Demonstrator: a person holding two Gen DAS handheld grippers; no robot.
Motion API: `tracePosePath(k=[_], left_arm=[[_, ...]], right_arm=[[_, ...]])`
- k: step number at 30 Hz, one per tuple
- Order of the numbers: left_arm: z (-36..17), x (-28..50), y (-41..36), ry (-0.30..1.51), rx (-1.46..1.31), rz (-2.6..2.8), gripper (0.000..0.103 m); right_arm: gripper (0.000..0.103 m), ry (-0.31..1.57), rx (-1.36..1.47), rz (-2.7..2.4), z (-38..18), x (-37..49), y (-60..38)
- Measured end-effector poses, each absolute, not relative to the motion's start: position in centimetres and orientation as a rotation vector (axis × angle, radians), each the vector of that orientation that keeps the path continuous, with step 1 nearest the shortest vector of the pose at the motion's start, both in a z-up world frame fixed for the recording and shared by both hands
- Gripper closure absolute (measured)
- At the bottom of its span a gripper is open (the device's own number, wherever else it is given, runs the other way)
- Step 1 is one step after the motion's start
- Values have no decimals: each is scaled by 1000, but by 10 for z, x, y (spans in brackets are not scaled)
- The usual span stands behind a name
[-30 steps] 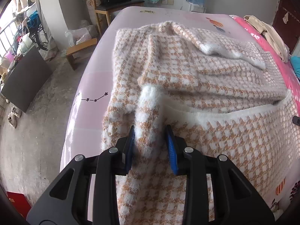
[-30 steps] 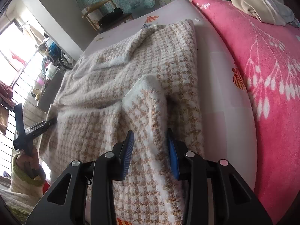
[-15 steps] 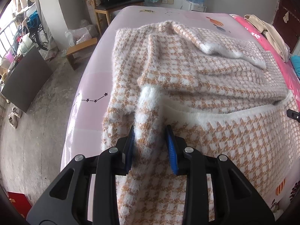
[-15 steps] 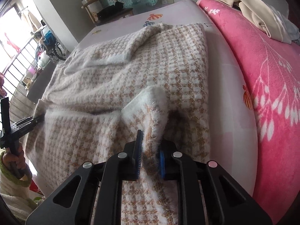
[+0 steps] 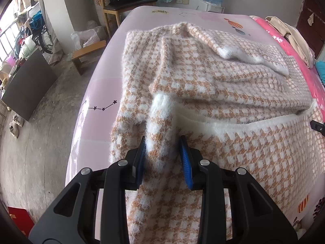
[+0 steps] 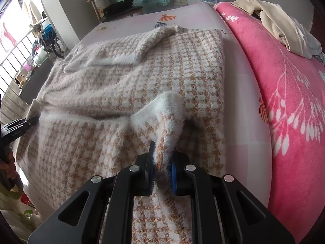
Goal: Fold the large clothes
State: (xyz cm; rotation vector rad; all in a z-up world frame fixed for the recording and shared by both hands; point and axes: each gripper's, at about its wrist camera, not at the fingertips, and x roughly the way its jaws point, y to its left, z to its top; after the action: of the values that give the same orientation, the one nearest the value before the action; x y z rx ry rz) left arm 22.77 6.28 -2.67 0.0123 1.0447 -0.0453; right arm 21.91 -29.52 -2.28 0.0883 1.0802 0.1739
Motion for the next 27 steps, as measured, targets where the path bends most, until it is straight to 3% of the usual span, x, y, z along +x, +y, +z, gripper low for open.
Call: tracePosePath(k=[27], left_arm=[[-24, 227, 52, 1052, 65, 8, 72]], right_arm=[[90, 1104, 49, 153, -23, 222, -291]])
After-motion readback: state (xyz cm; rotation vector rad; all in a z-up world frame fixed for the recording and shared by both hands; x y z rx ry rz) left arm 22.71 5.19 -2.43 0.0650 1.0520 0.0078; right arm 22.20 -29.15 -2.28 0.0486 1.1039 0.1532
